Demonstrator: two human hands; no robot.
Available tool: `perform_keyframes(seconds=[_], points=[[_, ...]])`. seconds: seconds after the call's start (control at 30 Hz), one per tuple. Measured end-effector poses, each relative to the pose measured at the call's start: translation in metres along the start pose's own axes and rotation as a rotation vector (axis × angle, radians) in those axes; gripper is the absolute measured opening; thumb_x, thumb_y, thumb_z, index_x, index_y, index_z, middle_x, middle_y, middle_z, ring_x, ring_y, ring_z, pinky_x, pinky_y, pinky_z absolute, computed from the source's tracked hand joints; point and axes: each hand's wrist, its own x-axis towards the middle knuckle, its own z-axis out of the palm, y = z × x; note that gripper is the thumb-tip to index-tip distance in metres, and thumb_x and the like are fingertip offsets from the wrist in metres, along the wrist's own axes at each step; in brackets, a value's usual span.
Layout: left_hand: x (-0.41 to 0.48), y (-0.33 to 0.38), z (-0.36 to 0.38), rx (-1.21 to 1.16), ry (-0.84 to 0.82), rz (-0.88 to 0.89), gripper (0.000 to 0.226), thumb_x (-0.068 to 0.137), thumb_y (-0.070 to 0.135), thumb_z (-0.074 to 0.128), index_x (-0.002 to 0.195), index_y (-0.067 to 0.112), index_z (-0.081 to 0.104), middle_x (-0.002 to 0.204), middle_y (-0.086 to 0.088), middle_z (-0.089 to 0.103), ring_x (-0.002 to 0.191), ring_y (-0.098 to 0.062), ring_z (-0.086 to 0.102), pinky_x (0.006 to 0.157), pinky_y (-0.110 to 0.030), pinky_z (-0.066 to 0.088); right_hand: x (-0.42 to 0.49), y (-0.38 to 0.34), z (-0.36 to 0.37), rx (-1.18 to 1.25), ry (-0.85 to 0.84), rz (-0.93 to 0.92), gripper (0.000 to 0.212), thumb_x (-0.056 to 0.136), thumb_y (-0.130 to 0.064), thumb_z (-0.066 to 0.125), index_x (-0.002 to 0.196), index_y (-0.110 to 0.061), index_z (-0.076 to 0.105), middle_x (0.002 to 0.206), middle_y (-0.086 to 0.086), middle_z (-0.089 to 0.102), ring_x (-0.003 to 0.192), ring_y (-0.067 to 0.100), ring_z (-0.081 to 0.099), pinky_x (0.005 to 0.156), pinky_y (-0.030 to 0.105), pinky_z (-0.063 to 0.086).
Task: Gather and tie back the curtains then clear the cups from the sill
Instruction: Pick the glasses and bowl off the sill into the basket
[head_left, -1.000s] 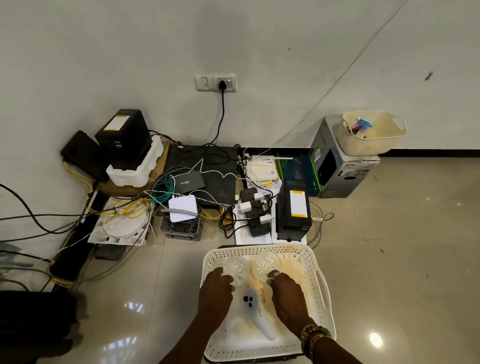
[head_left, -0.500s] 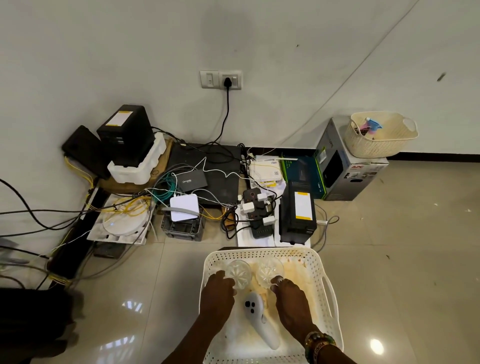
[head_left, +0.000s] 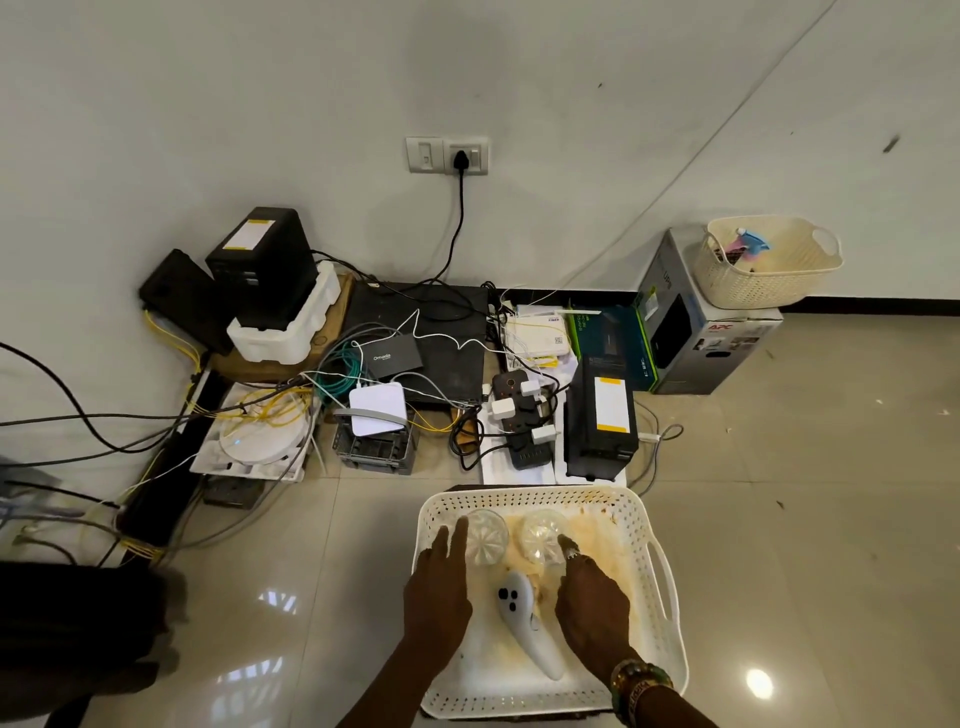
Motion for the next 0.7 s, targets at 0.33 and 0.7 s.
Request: perform_keyframes(seconds=[0.33,0.7], points=[[-0.071,-0.004,-0.092,-0.112,0.243,0.136,0.035,0.093,0.033,0.044,0.123,0.029,0.062,0.123,0.011,0.062,0.109,-0.008,0.061,0.089,-0.022,0.050,-0.052,-0.061,-0.050,0.252,0.222,-0.164,0.046,0.096,-0.020,0.057,0.142,-0.020,0.051,0.137,0.000,0.058,0.117,0.022,0.062,0.096,0.039,0.053],[-0.274,-0.143,-0.230,-0.155,0.445,-0.238,0.036,0.091,0.041,0.039,0.113,0.030,0.065,0.121,0.013,0.059,0.109,-0.003,0.054,0.084,-0.012,0.037,-0.177,-0.229,-0.035,0.153,0.142,-0.695,0.018,0.086,-0.035,0.069,0.101,-0.025,0.070,0.098,-0.003,0.069,0.092,0.021,0.069,0.084,0.040,0.056]])
